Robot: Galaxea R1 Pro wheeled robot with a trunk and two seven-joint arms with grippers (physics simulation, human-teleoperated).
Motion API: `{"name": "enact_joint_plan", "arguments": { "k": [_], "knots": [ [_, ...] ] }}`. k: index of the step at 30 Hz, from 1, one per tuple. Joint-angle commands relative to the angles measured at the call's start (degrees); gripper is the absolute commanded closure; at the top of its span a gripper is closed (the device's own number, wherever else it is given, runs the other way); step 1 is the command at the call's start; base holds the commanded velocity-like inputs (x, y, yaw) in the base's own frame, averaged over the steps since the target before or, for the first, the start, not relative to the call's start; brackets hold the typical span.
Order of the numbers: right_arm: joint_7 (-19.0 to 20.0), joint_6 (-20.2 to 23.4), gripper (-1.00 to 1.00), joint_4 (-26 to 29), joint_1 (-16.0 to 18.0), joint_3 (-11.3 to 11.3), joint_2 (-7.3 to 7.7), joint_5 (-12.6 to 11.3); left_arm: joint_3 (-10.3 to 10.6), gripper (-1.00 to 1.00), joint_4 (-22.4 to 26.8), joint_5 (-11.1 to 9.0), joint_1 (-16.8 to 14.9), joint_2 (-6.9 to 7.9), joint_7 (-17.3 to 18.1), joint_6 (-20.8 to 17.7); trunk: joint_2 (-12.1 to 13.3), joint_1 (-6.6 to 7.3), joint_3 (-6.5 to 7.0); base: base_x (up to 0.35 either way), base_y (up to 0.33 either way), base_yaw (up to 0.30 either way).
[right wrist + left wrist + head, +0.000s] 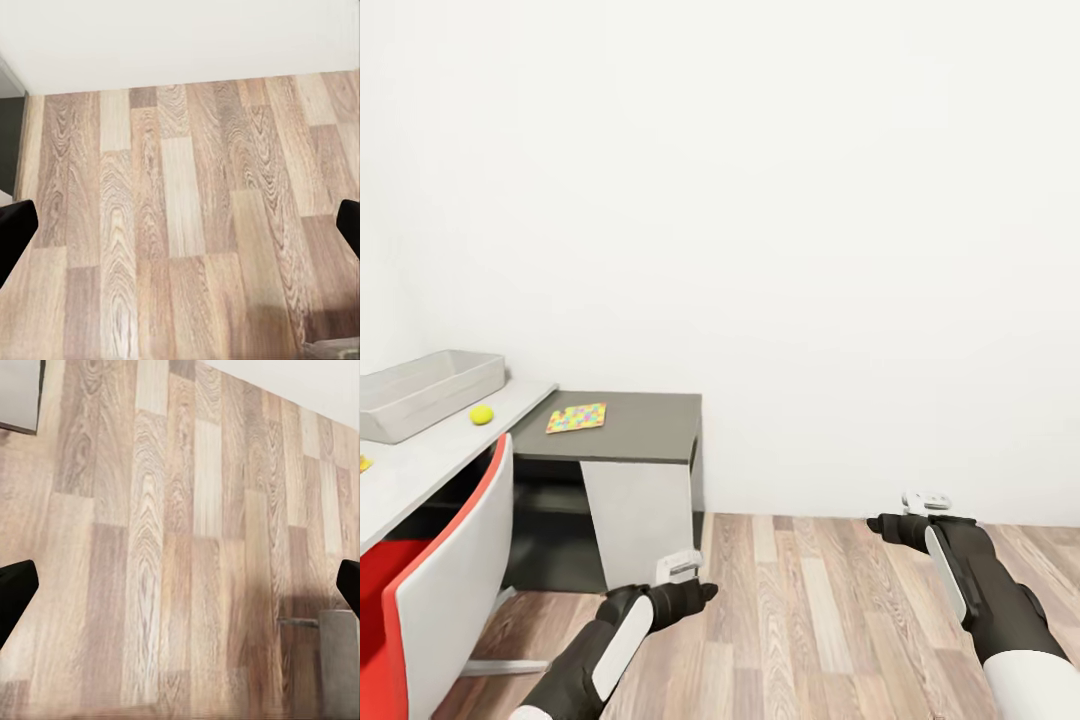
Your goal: Put all the toys in the child's room - the three board games (two on the bed and one on the table), the two jigsaw puzzles on the table, and the tennis ball on the table - inside the toy box on the table in the child's room.
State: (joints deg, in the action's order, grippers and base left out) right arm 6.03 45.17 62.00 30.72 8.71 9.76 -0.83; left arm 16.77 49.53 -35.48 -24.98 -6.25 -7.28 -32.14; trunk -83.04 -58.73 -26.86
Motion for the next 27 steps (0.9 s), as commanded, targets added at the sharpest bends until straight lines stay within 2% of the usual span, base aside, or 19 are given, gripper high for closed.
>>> {"name": "enact_joint_plan", "arguments": {
  "k": [1, 2, 3, 4, 6, 7, 8, 11, 14, 16, 19, 21, 27],
  "knots": [
    [0.21, 0.26, -1.0, 0.06, 0.04, 0.08, 0.0, -0.04, 0.09, -1.0, -0.37, -0.62, -0.22, -0.02, -0.53, -0.14, -0.04, 0.0, -0.07, 0.001, 0.0, -0.296],
    [0.21, 0.27, -1.0, 0.09, 0.04, 0.08, 0.0, -0.04, 0.06, -1.0, -1.19, -0.63, -0.73, -0.15, -0.54, -0.1, -0.04, 0.0, -0.07, 0.001, 0.0, -0.296],
    [0.27, 0.27, -1.0, 0.28, 0.04, 0.07, 0.1, -0.04, 0.04, -1.0, -3.96, -0.68, -3.26, -0.81, -0.54, -0.1, -0.04, 0.0, -0.07, 0.0, 0.0, -0.296],
    [0.32, 0.27, -1.0, 0.39, 0.04, 0.07, 0.15, -0.04, 0.03, -1.0, -5.05, -0.69, -4.33, -1.07, -0.54, -0.1, -0.04, 0.0, -0.07, 0.0, 0.0, -0.296],
    [1.0, 0.27, -1.0, 0.71, 0.04, 0.06, 0.3, -0.04, 0.06, -1.0, -10.59, -1.1, -9.2, -2.31, -0.53, 0.02, -0.04, 0.0, -0.07, 0.0, 0.0, -0.296],
    [1.68, 0.3, -1.0, 0.88, 0.04, -0.05, 0.38, -0.04, 0.46, -1.0, -15.29, -5.41, -14.47, -2.98, -0.48, 0.22, -0.04, 0.0, -0.07, 0.0, 0.0, -0.296],
    [1.83, 0.36, -1.0, 0.93, 0.04, -0.11, 0.4, -0.04, 0.93, -1.0, -16.23, -6.98, -15.45, -3.07, -0.47, 0.3, -0.04, 0.0, -0.07, 0.0, 0.0, -0.296],
    [2.1, 1.21, -1.0, 0.99, 0.04, -0.29, 0.25, 0.01, 2.86, -1.0, -16.75, -8.86, -14.77, -2.88, 0.02, 0.59, -0.04, 0.0, -0.07, 0.0, 0.0, -0.296],
    [2.22, 2.79, -1.0, 0.85, 0.0, -0.34, 0.17, 0.12, 3.43, -1.0, -16.16, -9.51, -14.19, -2.62, 0.35, 0.69, -0.04, 0.0, -0.07, 0.0, 0.0, -0.296],
    [2.41, 5.61, -1.0, 0.91, -1.2, -0.41, 0.03, 0.1, 3.6, -1.0, -15.9, -9.82, -13.95, -2.46, 0.47, 0.73, -0.04, 0.0, -0.07, 0.0, 0.0, -0.296],
    [4.14, 7.57, -1.0, 4.55, -5.47, -0.45, 0.0, 0.21, 3.67, -1.0, -15.74, -10.08, -13.78, -2.34, 0.59, 1.18, -0.04, 0.0, -0.07, 0.0, 0.0, -0.296],
    [5.84, 8.34, -1.0, 10.21, -9.41, -0.38, 0.04, 0.35, 3.75, -1.0, -15.52, -10.28, -13.48, -2.23, 1.58, 2.33, -0.04, 0.0, -0.07, 0.0, 0.0, -0.296],
    [6.29, 8.54, -1.0, 11.98, -10.6, -0.25, -0.02, 0.35, 3.63, -1.0, -15.44, -10.36, -13.33, -2.18, 2.52, 2.71, -0.04, 0.0, -0.07, 0.0, 0.0, -0.296]
  ]
}}
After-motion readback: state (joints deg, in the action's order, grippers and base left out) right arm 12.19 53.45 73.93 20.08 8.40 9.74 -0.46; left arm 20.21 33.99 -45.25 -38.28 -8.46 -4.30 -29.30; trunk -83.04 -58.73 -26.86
